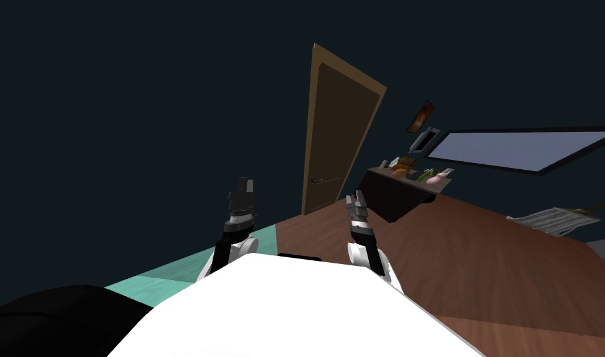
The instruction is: Pull the door open
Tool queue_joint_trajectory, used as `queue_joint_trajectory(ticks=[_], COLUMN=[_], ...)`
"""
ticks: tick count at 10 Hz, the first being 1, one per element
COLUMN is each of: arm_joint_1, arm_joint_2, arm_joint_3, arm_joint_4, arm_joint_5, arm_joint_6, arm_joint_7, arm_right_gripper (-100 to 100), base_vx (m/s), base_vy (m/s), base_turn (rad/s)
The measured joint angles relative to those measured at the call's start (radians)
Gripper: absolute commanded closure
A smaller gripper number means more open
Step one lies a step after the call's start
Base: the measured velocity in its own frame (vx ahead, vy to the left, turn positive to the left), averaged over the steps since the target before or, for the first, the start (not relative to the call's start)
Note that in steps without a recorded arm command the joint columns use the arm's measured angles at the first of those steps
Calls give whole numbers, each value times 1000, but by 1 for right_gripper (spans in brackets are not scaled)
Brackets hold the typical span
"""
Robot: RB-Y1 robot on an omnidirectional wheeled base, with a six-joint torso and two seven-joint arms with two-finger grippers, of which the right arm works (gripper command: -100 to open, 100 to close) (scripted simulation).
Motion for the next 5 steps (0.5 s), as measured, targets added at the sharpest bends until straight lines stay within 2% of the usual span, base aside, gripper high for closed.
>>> queue_joint_trajectory(ticks=[1,2,3,4,5], arm_joint_1=[-8,-22,-25,-31,-46], arm_joint_2=[-8,-21,-22,-23,-33], arm_joint_3=[0,-3,0,6,6], arm_joint_4=[21,47,61,92,128], arm_joint_5=[-2,-7,-7,-6,-8], arm_joint_6=[-4,-4,-6,-17,-30], arm_joint_7=[-2,-7,-8,-5,-6], arm_right_gripper=[-100,-100,-100,-100,-100], base_vx=[69,50,50,82,85], base_vy=[-21,-29,-27,-35,-37], base_turn=[152,46,90,151,134])
